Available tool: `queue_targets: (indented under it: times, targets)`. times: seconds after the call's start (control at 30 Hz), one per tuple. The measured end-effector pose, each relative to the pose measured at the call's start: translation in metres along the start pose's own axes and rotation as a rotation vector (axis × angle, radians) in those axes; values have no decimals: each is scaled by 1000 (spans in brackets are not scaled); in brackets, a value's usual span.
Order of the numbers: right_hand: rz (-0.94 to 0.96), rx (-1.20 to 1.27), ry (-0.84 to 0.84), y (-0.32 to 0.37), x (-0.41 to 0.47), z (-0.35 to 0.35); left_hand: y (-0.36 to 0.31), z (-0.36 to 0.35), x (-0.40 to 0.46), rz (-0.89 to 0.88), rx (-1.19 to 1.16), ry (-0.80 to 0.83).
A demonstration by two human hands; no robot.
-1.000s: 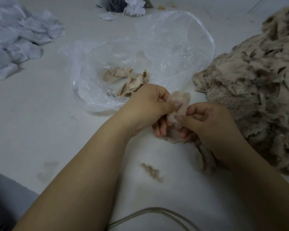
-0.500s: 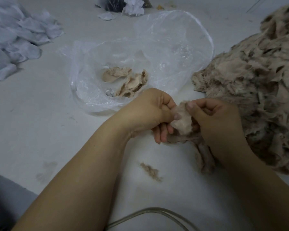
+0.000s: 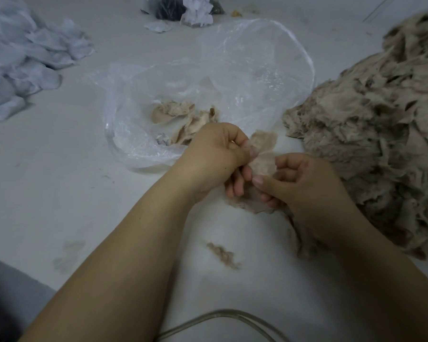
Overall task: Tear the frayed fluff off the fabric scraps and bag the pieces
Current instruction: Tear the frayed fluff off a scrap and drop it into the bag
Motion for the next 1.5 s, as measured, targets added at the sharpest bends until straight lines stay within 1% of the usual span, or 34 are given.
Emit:
queue_targets:
  times: [0.07, 0.1, 0.17, 0.2, 0.27, 0.3, 0.33, 0.4, 0.43, 0.53, 0.6, 0.67, 0.7, 0.77, 0.87, 0.93, 1.0, 1.07, 1.13, 1.17, 1.2, 1.27, 1.3, 1.33, 1.4, 1.43, 1.5]
  targets:
    - [46, -104, -42, -4, 3, 5, -4, 14, 4, -37, -65, -144]
    - [109, -186, -87, -3, 5, 10, -8, 24, 5, -80, -102, -245]
    - [307, -374, -170, 9, 6, 16, -18, 44, 2, -207, -147, -449]
    - [413, -484, -183, 15, 5, 16, -22, 51, -1, -266, -163, -521]
    - [548, -731, -145, 19, 5, 12, -25, 55, -4, -312, -184, -597]
    - [565, -826, -118, 16, 7, 11, -23, 55, -4, -306, -157, -612]
    - [573, -879, -104, 14, 8, 10, -21, 54, -2, -294, -78, -619]
    - [595, -904, -108, 13, 9, 9, -19, 48, 2, -281, 161, -586]
    - [603, -894, -116, 14, 9, 9, -18, 42, 4, -284, 258, -528]
    - [619, -808, -148, 19, 9, 10, -12, 15, 4, -271, 425, -300]
    - [623, -753, -165, 22, 7, 10, -2, 0, 3, -234, 588, -166]
    - [621, -708, -173, 23, 6, 11, 5, -7, 4, -218, 726, -69]
    - [628, -693, -181, 23, 6, 11, 6, -9, 3, -218, 752, -42]
    - [635, -664, -196, 25, 5, 11, 8, -11, 2, -199, 732, -10]
    - [537, -647, -173, 16, 8, 13, 5, -9, 2, -171, 588, -37]
    - [510, -747, -136, 11, 10, 11, 1, 0, 3, -152, 429, -96]
    - [484, -857, -116, 10, 15, 13, -2, 6, 1, -109, 281, -115]
    - [384, -903, -112, 8, 23, 23, -5, 10, 0, -73, 148, -124]
    - [323, -919, -137, 7, 27, 34, -7, 12, 0, -51, 71, -113]
    - [335, -930, -152, 9, 25, 35, -6, 11, 1, -45, 57, -93]
    - [400, -924, -179, 15, 20, 32, -5, 9, 1, -35, 52, -67]
    - [578, -829, -239, 31, 4, 21, -1, 4, -1, -7, 59, -17]
    - [608, -731, -240, 33, -1, 17, 1, 2, -2, 9, 58, 0]
    - [567, -589, -210, 33, -2, 13, 2, 1, -2, 23, 52, 12]
    - [384, -277, -106, 23, -1, 5, 2, 0, -3, 33, 39, 34]
    - [314, -194, -77, 18, -1, 1, 2, 0, -4, 34, 41, 43]
    - [259, -189, -90, 13, 1, 2, 3, 0, -4, 45, 53, 46]
Point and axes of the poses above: each hand's wrist, its own x-axis towards the middle knuckle, its own z-axis out of the back of the hand, y = z × x, the point moved 9 cm from there along x, towards the middle knuckle, and after that the axes turned 13 degrees about -y, right-handed, at the moved point
